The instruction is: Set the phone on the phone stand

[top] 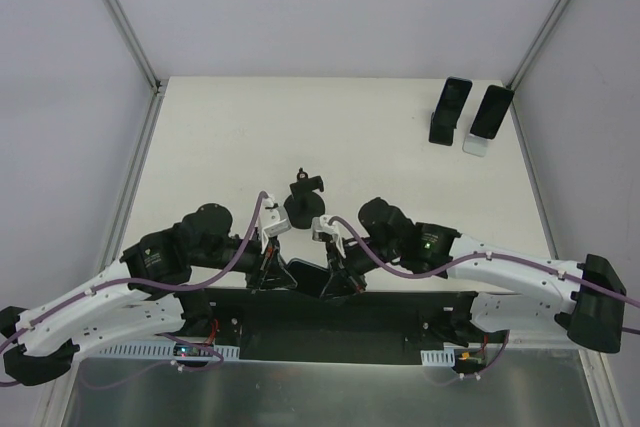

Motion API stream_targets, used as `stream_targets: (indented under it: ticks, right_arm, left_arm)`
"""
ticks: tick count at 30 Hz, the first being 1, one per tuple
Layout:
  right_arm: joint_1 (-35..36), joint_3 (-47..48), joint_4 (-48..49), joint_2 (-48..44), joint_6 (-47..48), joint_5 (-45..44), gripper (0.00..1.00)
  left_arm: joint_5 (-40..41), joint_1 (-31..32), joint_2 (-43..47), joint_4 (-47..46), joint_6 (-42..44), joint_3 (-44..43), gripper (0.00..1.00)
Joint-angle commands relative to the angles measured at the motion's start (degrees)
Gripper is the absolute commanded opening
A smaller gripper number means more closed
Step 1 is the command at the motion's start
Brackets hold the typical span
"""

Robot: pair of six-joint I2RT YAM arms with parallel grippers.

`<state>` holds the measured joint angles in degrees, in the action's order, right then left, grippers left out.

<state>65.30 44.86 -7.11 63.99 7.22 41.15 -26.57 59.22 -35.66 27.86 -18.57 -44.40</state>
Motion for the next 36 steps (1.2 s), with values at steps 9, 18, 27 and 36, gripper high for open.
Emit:
stream_targets:
  ticks: [9,18,27,36]
  right_arm:
    - [-0.1,-4.9,14.5,-3.4,-7.0,-12.0,0.01]
    - [-0.3,-8.0,14.8,-8.4,-9.6,-24.3,0.01]
    - [-0.2,-10.4,20.4,-12.3,-13.4,-44.7,0.01]
    - [0.7,-10.2,27.7,-11.1,-14.5,-52.6,0.01]
  left_arm:
    - [3.2,0.0,-1.5,-8.8,0.8,-2.5,0.00]
    - [9.9,0.0,-3.3,-7.9,-2.6,-5.0,0.66]
    - [37.9,0.0,-1.6,-6.0,-18.9,-6.2,0.99]
    - [42.3,0.0,-12.7,-7.9,-28.5,-12.1,0.98]
